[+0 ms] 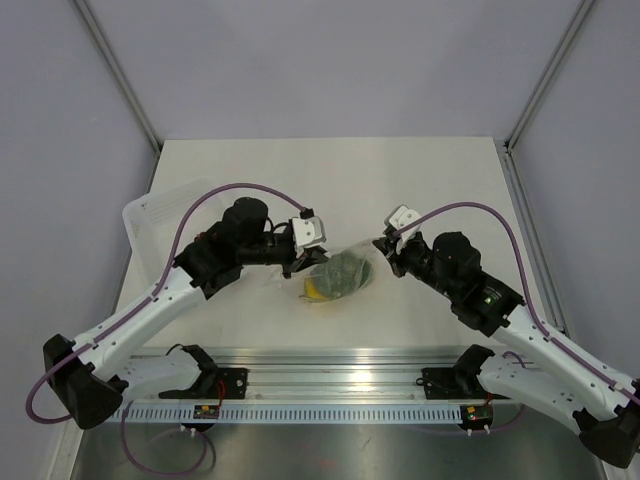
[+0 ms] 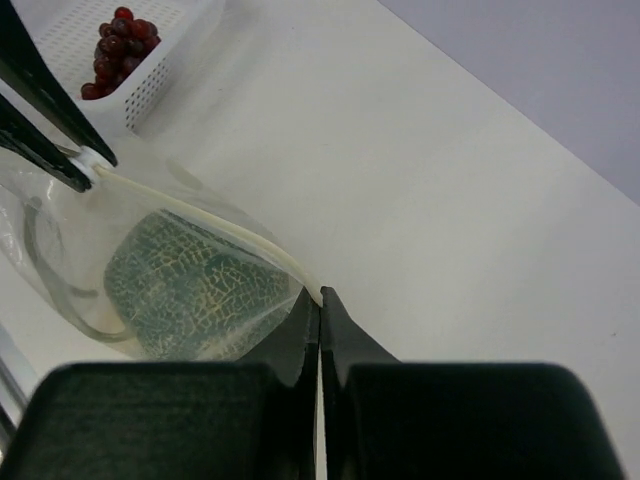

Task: Place the food in the zip-top bag and seal the zipper
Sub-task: Zip the zipper food storage bag at the center of the board, then place the zipper food storage bag at the center of the board.

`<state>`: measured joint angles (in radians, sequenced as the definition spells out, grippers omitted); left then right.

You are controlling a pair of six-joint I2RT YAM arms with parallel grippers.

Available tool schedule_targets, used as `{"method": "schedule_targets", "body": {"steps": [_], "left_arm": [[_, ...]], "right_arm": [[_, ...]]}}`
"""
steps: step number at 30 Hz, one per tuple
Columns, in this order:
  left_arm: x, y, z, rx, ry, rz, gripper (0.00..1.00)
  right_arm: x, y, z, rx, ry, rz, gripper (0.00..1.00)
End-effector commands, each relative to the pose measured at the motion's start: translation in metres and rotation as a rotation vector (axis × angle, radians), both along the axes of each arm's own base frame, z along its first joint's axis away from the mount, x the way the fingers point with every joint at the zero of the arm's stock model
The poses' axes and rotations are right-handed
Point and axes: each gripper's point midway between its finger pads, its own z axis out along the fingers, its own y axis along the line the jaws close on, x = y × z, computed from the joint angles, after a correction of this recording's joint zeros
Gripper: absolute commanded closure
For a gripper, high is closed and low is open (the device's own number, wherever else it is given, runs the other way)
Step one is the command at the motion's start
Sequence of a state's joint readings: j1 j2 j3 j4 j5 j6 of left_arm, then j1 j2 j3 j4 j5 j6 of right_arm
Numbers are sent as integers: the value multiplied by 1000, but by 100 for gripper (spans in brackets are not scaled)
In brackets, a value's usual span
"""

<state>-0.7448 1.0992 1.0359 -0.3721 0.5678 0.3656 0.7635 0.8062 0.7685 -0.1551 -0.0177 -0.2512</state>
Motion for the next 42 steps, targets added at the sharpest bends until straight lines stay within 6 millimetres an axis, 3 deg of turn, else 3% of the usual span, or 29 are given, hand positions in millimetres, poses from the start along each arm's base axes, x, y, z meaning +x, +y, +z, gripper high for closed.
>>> {"method": "schedule_targets", "body": {"steps": [1,10,20,28,33,36,41,42], "left_arm": [[2,18,3,-4,-3,50,100],[2,51,-6,-29,34,142,100],[5,91,-19,-59,25,308,100],[7,96,-32,-30,67,334,100],[14,91,-19,-48,62,332,100],[27,85,-1,-86,36,347,100],[71,63,23,-129,11,361,100],[78,59,29,-139,12,363,100]], "right_arm": [[27,-33,3,-19,-29,-234,100],[51,-62,-1,-60,-17,-470,100],[66,-75,4,-69,-39,-562,100],[70,-68,3,-38,-17,-554,100],[74,-70,4,-23,-21,-588,100],[83,-76,8,-14,-28,-634,100],[116,-90,17,29,-17,-729,100],[129,-100,34,60,-27,-755,100]]}}
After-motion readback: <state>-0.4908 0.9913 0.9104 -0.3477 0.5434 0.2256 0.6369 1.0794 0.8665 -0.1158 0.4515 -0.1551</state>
